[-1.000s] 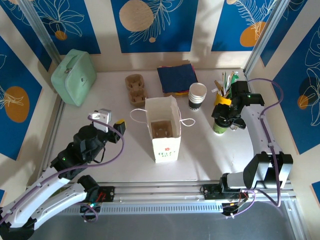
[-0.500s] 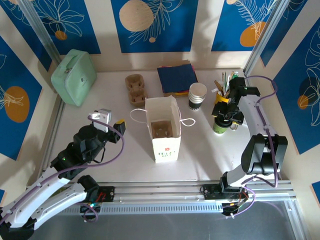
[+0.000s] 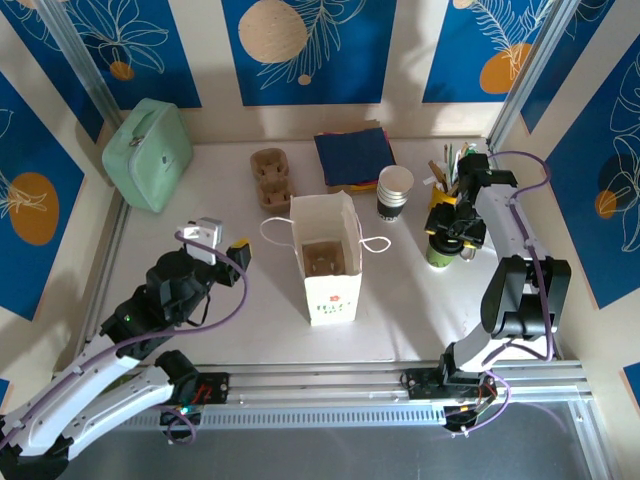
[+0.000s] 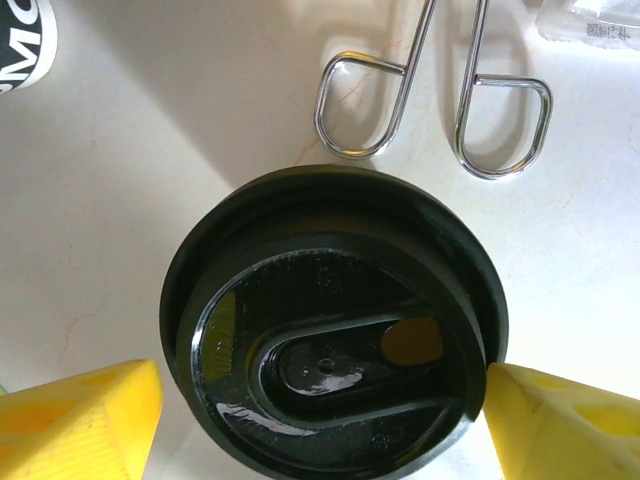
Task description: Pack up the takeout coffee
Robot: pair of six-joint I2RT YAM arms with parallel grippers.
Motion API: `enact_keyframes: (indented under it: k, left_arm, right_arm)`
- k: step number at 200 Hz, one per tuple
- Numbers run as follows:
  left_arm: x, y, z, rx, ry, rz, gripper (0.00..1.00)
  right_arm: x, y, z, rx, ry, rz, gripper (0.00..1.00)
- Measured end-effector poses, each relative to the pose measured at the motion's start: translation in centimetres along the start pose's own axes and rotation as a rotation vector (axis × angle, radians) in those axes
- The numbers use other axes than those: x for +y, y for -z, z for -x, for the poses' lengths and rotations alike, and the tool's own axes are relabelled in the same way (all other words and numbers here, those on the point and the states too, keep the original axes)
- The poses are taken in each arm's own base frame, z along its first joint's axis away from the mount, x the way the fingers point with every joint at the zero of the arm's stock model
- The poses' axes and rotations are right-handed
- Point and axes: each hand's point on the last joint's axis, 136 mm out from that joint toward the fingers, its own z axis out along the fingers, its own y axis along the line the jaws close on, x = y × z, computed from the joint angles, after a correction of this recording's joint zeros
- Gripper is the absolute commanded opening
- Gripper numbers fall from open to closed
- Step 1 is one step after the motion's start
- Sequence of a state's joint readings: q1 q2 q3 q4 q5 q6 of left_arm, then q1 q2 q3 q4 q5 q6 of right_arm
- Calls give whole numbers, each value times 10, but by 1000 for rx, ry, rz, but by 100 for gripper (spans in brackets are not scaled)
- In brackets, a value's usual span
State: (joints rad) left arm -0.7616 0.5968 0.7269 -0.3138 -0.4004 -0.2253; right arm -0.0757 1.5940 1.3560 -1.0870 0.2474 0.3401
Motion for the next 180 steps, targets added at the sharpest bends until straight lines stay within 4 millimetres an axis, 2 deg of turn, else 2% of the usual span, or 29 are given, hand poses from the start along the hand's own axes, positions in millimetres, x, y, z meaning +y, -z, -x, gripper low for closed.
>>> enact_keyframes:
  k: [180]
  left_arm:
    - [0,0,0,0,1,0,66]
  right_arm:
    - [1,-11,4,45,15,-41,81]
